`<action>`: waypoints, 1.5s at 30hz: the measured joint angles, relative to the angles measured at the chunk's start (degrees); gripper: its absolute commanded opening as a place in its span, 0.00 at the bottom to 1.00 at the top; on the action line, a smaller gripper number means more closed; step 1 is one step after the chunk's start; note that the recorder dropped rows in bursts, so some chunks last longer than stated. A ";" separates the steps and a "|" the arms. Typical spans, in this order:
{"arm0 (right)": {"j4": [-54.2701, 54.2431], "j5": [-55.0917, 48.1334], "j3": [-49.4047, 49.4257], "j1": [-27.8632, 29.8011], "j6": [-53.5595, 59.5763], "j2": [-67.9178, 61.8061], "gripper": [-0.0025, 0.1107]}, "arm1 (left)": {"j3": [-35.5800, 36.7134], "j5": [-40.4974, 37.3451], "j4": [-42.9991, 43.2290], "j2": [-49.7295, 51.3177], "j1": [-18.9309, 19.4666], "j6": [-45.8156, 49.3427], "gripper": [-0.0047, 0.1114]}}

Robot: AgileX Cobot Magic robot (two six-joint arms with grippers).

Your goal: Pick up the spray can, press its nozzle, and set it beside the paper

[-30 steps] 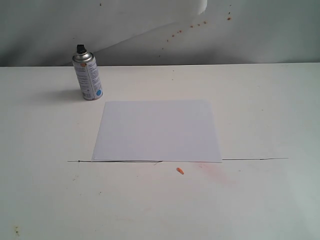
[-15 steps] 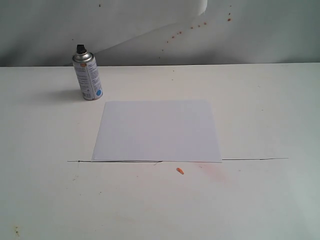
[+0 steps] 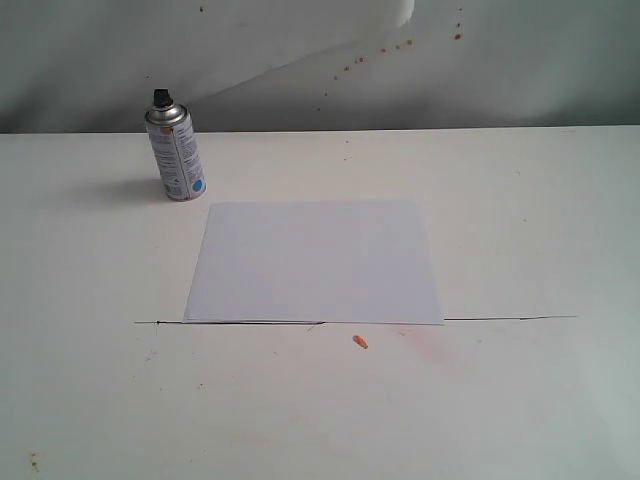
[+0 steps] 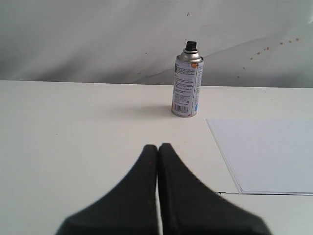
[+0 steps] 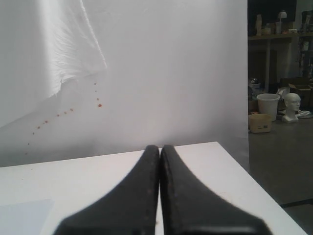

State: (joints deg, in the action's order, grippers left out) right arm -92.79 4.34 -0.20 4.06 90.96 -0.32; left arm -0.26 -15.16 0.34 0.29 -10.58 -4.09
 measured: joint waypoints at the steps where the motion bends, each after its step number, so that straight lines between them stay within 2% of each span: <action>1: 0.00 0.00 0.00 0.00 0.00 0.00 0.02 | 0.00 0.00 0.00 0.00 0.00 0.00 0.04; 34: -1.30 0.00 0.00 0.00 -2.09 0.00 0.02 | 0.00 0.00 0.00 0.00 0.00 0.00 0.04; 37: -0.42 0.00 -2.29 0.00 -2.55 0.00 0.02 | 0.00 0.00 0.00 0.00 0.00 0.00 0.04; 40: 13.49 -0.45 -5.93 0.00 -10.59 0.00 0.02 | 0.00 0.00 0.00 0.00 0.00 0.00 0.04; 45: 43.36 -0.69 -8.22 0.00 -40.00 0.00 0.02 | 0.00 0.00 0.00 0.00 0.00 0.00 0.04</action>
State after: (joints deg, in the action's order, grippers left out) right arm -49.43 3.65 -8.42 4.06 50.97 -0.32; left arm -0.26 -15.16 0.34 0.29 -10.58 -4.09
